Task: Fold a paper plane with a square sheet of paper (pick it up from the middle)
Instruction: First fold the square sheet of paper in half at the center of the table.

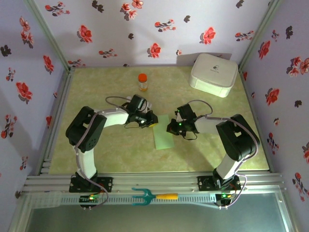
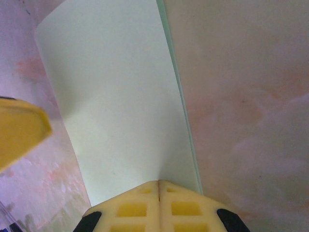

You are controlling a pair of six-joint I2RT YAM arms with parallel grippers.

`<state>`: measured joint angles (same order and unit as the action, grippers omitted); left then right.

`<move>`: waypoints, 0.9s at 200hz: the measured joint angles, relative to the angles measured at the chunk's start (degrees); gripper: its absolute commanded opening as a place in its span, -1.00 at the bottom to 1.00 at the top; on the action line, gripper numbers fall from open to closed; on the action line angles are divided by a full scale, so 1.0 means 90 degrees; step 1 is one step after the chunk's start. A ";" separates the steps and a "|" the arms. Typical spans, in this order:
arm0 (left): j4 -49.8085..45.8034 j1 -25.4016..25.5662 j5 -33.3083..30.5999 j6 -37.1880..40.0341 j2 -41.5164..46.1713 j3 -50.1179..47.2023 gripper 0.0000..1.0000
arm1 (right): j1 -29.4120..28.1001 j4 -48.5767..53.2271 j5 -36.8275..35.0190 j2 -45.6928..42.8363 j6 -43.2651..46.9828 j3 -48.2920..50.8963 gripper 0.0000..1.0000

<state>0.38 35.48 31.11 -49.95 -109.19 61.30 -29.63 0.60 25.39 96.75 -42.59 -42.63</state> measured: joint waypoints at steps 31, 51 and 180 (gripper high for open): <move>0.0085 -0.0126 0.0002 0.0002 -0.0255 0.0172 -0.73 | 0.0000 0.0005 -0.0007 -0.0005 0.0000 0.0000 -1.00; 0.0100 -0.0199 0.0000 0.0000 -0.0532 0.0175 -0.73 | 0.0002 0.0007 -0.0010 -0.0007 0.0000 0.0000 -1.00; -0.0765 -0.0444 -0.0974 -0.0228 -0.0806 0.1049 -0.77 | 0.0044 -0.0070 -0.0015 -0.0070 0.0012 0.0095 -1.00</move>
<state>-6.50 31.48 22.35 -52.01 -116.44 70.74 -29.23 -0.03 25.26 96.12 -42.48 -41.78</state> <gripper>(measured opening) 0.118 0.060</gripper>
